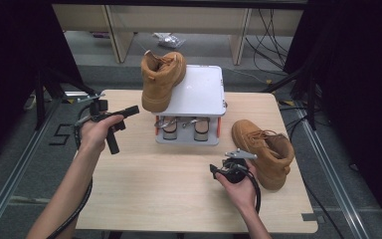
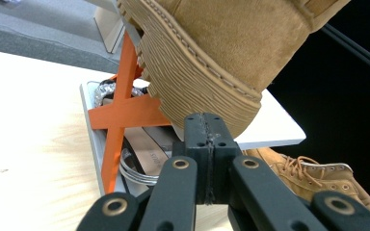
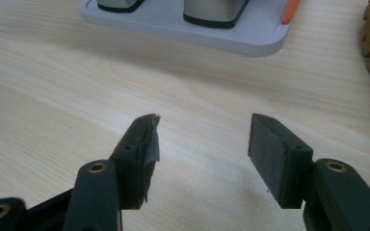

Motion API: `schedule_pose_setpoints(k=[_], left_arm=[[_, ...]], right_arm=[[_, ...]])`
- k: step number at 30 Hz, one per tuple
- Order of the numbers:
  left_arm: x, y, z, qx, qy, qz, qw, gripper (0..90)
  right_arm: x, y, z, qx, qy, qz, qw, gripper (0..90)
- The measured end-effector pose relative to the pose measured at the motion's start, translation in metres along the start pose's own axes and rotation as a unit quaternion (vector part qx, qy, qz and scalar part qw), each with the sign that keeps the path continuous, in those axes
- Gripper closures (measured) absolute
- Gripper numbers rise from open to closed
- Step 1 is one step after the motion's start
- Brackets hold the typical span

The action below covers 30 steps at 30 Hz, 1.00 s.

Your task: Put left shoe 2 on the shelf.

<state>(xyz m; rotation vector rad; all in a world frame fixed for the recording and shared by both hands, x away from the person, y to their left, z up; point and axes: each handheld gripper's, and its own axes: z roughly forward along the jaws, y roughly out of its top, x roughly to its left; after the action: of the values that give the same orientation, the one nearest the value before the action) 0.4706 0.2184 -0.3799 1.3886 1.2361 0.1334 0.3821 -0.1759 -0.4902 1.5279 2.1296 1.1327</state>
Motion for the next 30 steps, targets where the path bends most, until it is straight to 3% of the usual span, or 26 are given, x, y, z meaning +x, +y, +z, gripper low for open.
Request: schedule_pose_setpoints(k=[1, 2, 3, 4, 7, 11, 12, 15, 19, 20, 21, 23, 30], left_arm=[[-0.001, -0.001, 0.001, 0.001, -0.001, -0.001, 1.0, 90.0], [-0.001, -0.001, 0.001, 0.001, -0.001, -0.001, 1.0, 90.0], [-0.002, -0.002, 0.002, 0.003, 0.0, 0.0, 1.0, 90.0], [-0.002, -0.003, 0.003, 0.005, -0.003, -0.001, 1.0, 90.0], [-0.002, -0.002, 0.004, 0.004, 0.006, -0.001, 1.0, 90.0], [0.0, 0.001, 0.007, 0.003, 0.015, -0.003, 0.9999, 90.0], [0.002, 0.0, 0.009, 0.008, 0.017, -0.007, 0.9998, 90.0], [0.005, -0.003, 0.013, 0.016, 0.02, -0.013, 0.9996, 90.0], [0.007, -0.007, 0.021, 0.027, 0.014, -0.027, 0.9992, 90.0], [0.006, -0.008, 0.022, 0.026, 0.012, -0.026, 0.9993, 90.0], [0.005, -0.007, 0.022, 0.027, 0.011, -0.026, 0.9992, 90.0], [0.003, -0.006, 0.022, 0.031, 0.016, -0.021, 0.9992, 90.0], [0.002, -0.004, 0.022, 0.03, 0.011, -0.027, 0.9991, 90.0]], right_arm=[[0.0, 0.0, 0.0, -0.003, 0.003, -0.007, 1.0, 44.6], [-0.003, 0.001, -0.001, -0.002, -0.005, -0.03, 0.9995, 44.6], [0.0, 0.001, -0.002, 0.0, -0.009, -0.013, 0.9999, 44.6], [0.0, 0.001, 0.0, -0.006, 0.0, -0.012, 0.9999, 44.6], [0.0, 0.0, 0.0, -0.012, -0.008, -0.016, 0.9998, 44.6], [0.002, 0.0, -0.003, 0.007, -0.008, -0.006, 0.9999, 44.6], [-0.001, 0.001, -0.002, -0.002, -0.01, -0.032, 0.9994, 44.7], [-0.001, 0.001, -0.002, 0.0, -0.008, -0.03, 0.9995, 44.6], [0.002, -0.001, -0.002, 0.01, -0.009, -0.004, 0.9999, 44.6], [0.001, -0.001, -0.002, 0.006, -0.008, -0.013, 0.9999, 44.6], [0.003, -0.001, -0.002, 0.011, -0.008, 0.002, 0.9999, 44.6], [0.0, 0.0, -0.001, 0.004, -0.008, -0.017, 0.9998, 44.6], [0.0, -0.001, -0.001, 0.005, -0.009, -0.014, 0.9999, 44.6]])
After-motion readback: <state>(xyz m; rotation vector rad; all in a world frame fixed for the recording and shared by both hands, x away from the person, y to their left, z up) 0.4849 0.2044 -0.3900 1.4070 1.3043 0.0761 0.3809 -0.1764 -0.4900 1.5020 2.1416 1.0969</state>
